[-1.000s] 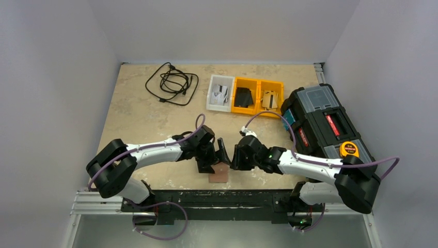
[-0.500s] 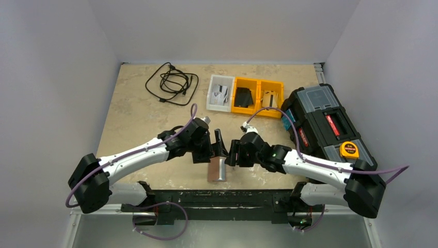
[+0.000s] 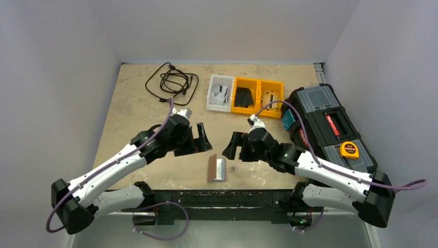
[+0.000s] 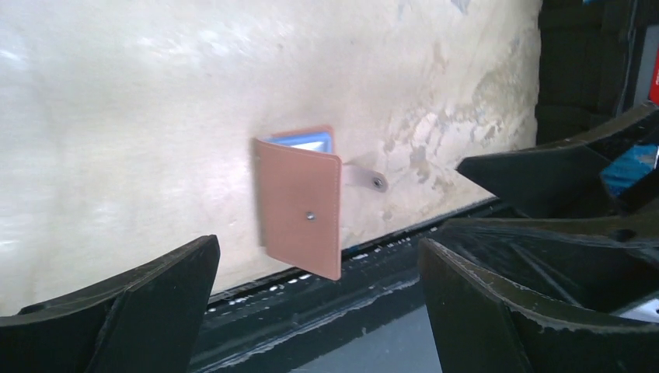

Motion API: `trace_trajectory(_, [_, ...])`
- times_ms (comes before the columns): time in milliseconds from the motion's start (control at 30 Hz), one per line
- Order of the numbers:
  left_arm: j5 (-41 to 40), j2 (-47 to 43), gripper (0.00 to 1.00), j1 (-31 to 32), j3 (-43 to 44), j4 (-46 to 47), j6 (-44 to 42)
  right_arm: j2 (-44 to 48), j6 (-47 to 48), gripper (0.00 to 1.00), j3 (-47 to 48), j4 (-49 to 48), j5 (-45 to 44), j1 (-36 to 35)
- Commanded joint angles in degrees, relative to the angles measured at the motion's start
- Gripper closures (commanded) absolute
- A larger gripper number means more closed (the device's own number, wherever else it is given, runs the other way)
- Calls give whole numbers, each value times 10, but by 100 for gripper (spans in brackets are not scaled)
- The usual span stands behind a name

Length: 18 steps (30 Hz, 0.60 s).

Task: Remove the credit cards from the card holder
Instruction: Reset both arms

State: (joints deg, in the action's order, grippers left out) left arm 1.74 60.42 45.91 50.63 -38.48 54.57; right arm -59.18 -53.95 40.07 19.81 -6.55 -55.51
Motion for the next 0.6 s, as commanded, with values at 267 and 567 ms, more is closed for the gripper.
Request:
trace_trajectory(267, [-174, -120, 0, -16, 58, -174, -77, 45, 19, 7, 75, -5, -62, -2])
trace_trajectory(567, [-184, -139, 0, -16, 54, -180, -78, 44, 22, 5, 82, -6, -67, -2])
